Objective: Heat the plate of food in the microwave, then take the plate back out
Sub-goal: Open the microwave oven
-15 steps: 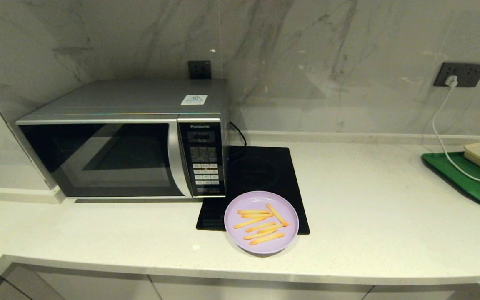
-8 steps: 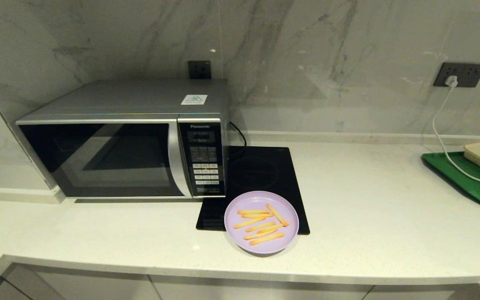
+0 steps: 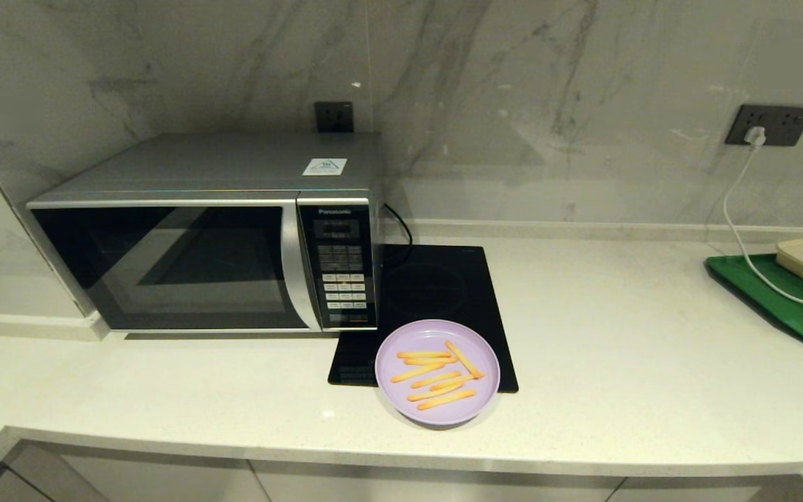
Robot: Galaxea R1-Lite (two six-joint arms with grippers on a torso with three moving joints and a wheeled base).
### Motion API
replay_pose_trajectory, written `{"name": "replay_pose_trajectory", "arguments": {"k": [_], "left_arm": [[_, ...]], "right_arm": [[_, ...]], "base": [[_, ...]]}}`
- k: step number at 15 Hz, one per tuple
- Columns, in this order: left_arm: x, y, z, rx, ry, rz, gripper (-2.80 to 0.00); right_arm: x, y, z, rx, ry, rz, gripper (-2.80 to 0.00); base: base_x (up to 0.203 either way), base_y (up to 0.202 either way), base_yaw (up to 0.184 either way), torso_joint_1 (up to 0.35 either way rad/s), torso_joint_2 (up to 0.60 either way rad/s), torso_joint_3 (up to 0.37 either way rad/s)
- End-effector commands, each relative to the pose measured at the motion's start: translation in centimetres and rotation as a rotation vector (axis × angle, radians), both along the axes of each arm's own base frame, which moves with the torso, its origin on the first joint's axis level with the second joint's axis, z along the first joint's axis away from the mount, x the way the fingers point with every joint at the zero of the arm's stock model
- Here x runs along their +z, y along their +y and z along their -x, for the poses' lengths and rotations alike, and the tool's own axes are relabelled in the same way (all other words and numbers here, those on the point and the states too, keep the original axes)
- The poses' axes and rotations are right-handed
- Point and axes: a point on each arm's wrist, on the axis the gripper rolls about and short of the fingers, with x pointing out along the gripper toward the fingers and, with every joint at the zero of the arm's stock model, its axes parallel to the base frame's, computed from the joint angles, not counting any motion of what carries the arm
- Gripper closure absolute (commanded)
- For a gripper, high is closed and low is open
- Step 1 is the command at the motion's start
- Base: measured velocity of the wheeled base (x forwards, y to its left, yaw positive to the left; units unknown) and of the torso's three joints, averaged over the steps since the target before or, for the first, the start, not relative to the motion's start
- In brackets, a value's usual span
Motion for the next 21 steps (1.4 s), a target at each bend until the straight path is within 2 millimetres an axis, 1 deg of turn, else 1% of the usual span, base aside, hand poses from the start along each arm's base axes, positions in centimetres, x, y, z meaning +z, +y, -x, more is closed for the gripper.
{"name": "replay_pose_trajectory", "arguments": {"k": [1, 5, 9, 11, 12, 13, 15, 16, 17, 18, 19, 20, 21], "left_arm": [[0.0, 0.0, 0.0, 0.001, 0.001, -0.002, 0.0], [0.1, 0.0, 0.1, 0.001, 0.017, -0.097, 0.0], [0.3, 0.0, 0.1, -0.004, -0.025, -0.103, 0.0], [1.1, 0.0, 0.2, -0.008, -0.063, -0.087, 0.0], [2.3, 0.0, 0.6, -0.01, -0.094, -0.087, 0.0], [4.1, 0.0, 1.3, -0.014, -0.132, -0.087, 0.0], [8.3, -0.1, 2.9, -0.041, -0.17, -0.084, 0.0], [10.5, -0.2, 3.2, -0.078, -0.139, -0.06, 0.0], [12.3, -0.2, 2.7, -0.134, -0.068, -0.021, 0.0], [13.9, -0.3, 1.7, -0.215, 0.03, 0.031, 0.0], [14.9, -0.4, 0.3, -0.301, 0.139, 0.086, 0.0], [15.4, -0.5, -1.3, -0.408, 0.255, 0.142, -2.8], [15.7, -0.8, -2.7, -0.525, 0.353, 0.183, -2.8]], "right_arm": [[0.0, 0.0, 0.0, 0.0, 0.002, -0.001, 0.0], [0.0, 0.0, 0.0, 0.0, 0.002, -0.001, 0.0], [0.0, 0.0, 0.0, 0.0, 0.002, -0.001, 0.0], [0.0, 0.0, 0.0, 0.0, 0.002, -0.001, 0.0], [0.0, 0.0, 0.0, 0.0, 0.002, -0.001, 0.0], [0.0, 0.0, 0.0, 0.0, 0.002, -0.001, 0.0], [0.0, 0.0, 0.0, 0.002, 0.002, 0.0, 0.0], [0.0, 0.0, 0.0, 0.0, 0.002, -0.001, 0.0], [0.0, 0.0, 0.0, 0.002, 0.002, 0.0, 0.0], [0.0, 0.0, 0.0, 0.0, 0.002, -0.001, 0.0], [0.0, 0.0, 0.0, 0.0, 0.002, 0.0, 0.0], [0.0, 0.0, 0.0, 0.001, 0.002, -0.001, 0.0], [0.0, 0.0, 0.0, 0.0, 0.002, -0.001, 0.0]], "base": [[0.0, 0.0, 0.0, 0.0, 0.0, 0.0], [0.0, 0.0, 0.0, 0.0, 0.0, 0.0], [0.0, 0.0, 0.0, 0.0, 0.0, 0.0], [0.0, 0.0, 0.0, 0.0, 0.0, 0.0], [0.0, 0.0, 0.0, 0.0, 0.0, 0.0], [0.0, 0.0, 0.0, 0.0, 0.0, 0.0], [0.0, 0.0, 0.0, 0.0, 0.0, 0.0], [0.0, 0.0, 0.0, 0.0, 0.0, 0.0], [0.0, 0.0, 0.0, 0.0, 0.0, 0.0], [0.0, 0.0, 0.0, 0.0, 0.0, 0.0], [0.0, 0.0, 0.0, 0.0, 0.0, 0.0], [0.0, 0.0, 0.0, 0.0, 0.0, 0.0], [0.0, 0.0, 0.0, 0.0, 0.0, 0.0]]}}
